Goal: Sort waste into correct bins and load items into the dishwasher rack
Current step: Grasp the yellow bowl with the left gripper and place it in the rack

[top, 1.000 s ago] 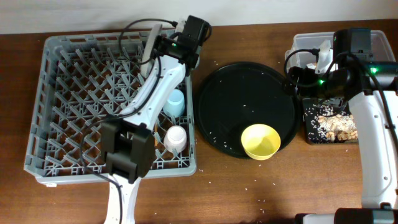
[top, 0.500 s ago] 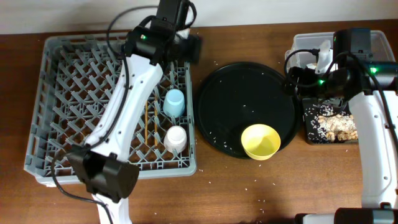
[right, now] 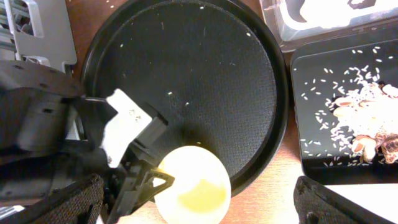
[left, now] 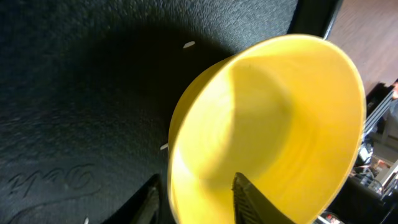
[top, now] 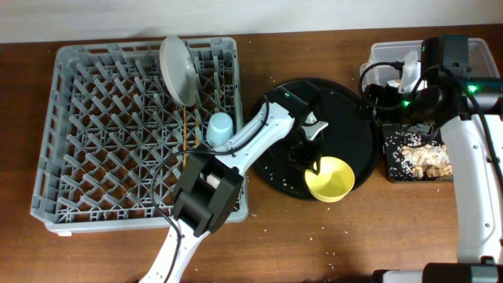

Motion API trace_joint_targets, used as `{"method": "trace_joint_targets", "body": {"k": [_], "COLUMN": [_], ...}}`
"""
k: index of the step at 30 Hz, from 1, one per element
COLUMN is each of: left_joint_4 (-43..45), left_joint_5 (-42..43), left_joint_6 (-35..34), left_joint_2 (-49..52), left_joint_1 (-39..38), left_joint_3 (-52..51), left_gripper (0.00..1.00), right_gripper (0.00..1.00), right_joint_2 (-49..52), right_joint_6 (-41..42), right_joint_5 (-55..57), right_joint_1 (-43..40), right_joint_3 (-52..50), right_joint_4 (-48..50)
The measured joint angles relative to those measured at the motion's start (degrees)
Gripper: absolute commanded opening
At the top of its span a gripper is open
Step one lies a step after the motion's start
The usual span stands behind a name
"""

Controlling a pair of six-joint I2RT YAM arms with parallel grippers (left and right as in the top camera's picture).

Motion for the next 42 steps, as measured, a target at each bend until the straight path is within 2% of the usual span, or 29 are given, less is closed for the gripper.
{"method": "trace_joint_targets", "body": {"k": [1,3,4,9,12,14,15,16,17,18,21,24,25,29,35,36,37,38,39,42], "left_joint_4": [-0.02,0.00,0.00,-0.63,-9.42,-13.44,-14.58,-13.66,-12.28,-9.79,-8.76,-8.46,-7.96,-7.43,-12.96,-14.03,-14.82,-15.65,-16.48,-17.75], "left_joint_5": [0.13,-0.61,-2.10,-4.07,-8.59,-17.22,-25.05,-36.83,-44.37,-56.92,-86.03,-102.51,-104.98,-108.17,-102.99,-101.98,-99.89,-96.65,-90.64,-81.68], "left_joint_6": [-0.11,-0.17,-0.20,-0.20,-0.17,-0.17,-0.17,-0.17,0.61,2.01,3.78,3.91,3.91,3.91,3.89,3.89,3.72,3.87,3.91,3.91], "left_joint_2": [0.46,0.55,0.55,0.57,1.95,1.70,2.01,1.92,1.66,1.66,3.39,11.47,13.49,17.57,17.90,17.88,17.81,17.81,18.10,18.10], "left_joint_1": [-0.26,-0.70,-1.16,-0.70,4.63,10.29,11.96,13.35,13.66,13.66,13.64,13.53,13.53,13.51,11.54,11.43,11.30,11.26,11.19,11.21], "left_joint_3": [0.00,0.00,0.00,0.13,15.15,29.40,36.46,43.67,45.09,45.94,45.94,45.99,45.92,45.86,45.90,45.92,46.45,46.51,46.29,46.42], "left_gripper": [0.18,0.04,0.01,0.01,0.01,0.01,0.01,0.01,0.01,0.01,0.00,0.00,0.00,0.00,0.03,0.12,0.38,0.56,0.59,0.60], "right_gripper": [0.99,0.98,0.99,0.99,0.98,0.98,0.98,0.99,0.99,0.99,0.98,0.98,0.99,0.99,0.98,0.98,0.98,0.98,0.98,0.98], "right_joint_2": [0.00,0.00,0.00,0.00,0.00,0.00,0.00,0.00,0.00,0.00,0.00,0.00,0.00,0.00,0.00,0.00,0.00,0.00,0.00,0.00], "right_joint_6": [0.02,-0.02,0.00,0.00,0.00,0.00,0.00,-0.02,0.02,0.00,0.02,-0.02,-0.02,0.00,0.00,-0.02,0.00,0.00,0.00,-0.02], "right_joint_5": [0.00,0.00,0.00,0.00,0.00,0.02,0.00,0.00,0.02,0.00,0.00,0.00,0.00,0.00,0.00,0.00,0.00,0.00,0.00,0.00], "right_joint_1": [0.00,0.00,0.00,0.00,0.00,0.00,0.00,0.00,0.00,0.00,0.00,0.00,0.00,0.00,0.00,0.00,0.00,0.00,0.00,0.00], "right_joint_3": [0.00,0.00,0.00,0.00,0.00,0.00,0.02,0.02,0.02,0.02,0.02,0.02,0.02,0.02,0.02,0.02,0.02,0.02,0.02,0.02], "right_joint_4": [0.00,0.00,0.02,0.02,0.04,0.02,0.00,0.02,0.02,0.00,0.02,0.02,0.02,0.02,0.00,0.00,0.02,0.00,0.00,0.00]}}
